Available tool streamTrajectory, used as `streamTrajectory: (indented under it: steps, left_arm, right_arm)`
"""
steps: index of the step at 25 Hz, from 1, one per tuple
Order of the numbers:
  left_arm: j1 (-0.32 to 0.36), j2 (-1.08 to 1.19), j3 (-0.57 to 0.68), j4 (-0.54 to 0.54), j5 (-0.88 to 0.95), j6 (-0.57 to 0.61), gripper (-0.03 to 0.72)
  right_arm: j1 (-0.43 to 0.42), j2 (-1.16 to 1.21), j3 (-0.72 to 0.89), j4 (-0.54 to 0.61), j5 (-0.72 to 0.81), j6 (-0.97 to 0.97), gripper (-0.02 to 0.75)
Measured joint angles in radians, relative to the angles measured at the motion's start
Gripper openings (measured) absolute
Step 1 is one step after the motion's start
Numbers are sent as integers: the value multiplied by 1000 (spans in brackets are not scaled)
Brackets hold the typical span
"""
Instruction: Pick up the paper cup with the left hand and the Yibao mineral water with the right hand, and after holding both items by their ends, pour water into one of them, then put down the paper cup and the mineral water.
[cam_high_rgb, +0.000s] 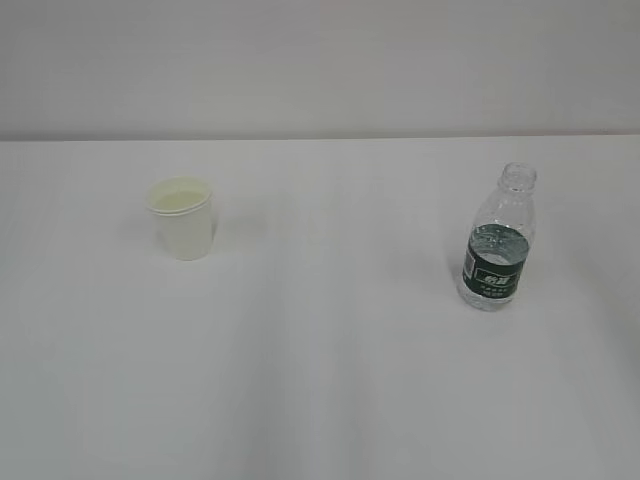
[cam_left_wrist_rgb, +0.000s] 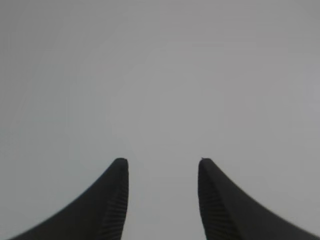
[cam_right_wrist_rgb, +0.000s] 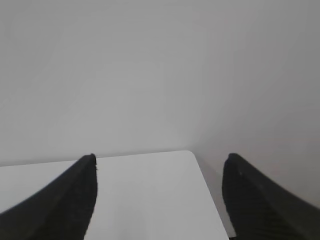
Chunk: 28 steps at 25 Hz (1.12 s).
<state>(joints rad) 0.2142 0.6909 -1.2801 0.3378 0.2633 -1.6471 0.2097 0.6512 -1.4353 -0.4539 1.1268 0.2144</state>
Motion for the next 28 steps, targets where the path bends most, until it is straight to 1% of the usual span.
streamTrajectory:
  steps: [4,9,15,18,21,26,28]
  left_arm:
    - [0,-58,43,7,37,0,322]
    - [0,-156,175,9,105,0,303]
    - [0,-272,319,-41,199,0,293]
    - [0,-321,366,-17,227,2,291]
    - [0,-364,406,3,254,54,289]
    - [0,-398,428,5,296,228,288]
    - [0,-400,428,1,321,265,288]
  right_arm:
    - [0,-26,0,0,49,-24,588]
    - [0,-64,0,4,80,-56,563]
    - [0,-95,0,4,131,-74,559]
    - [0,-112,0,5,135,-74,558]
    - [0,-130,0,16,147,-76,558]
    - [0,-159,0,29,149,-78,557]
    - [0,-176,0,29,151,-82,557]
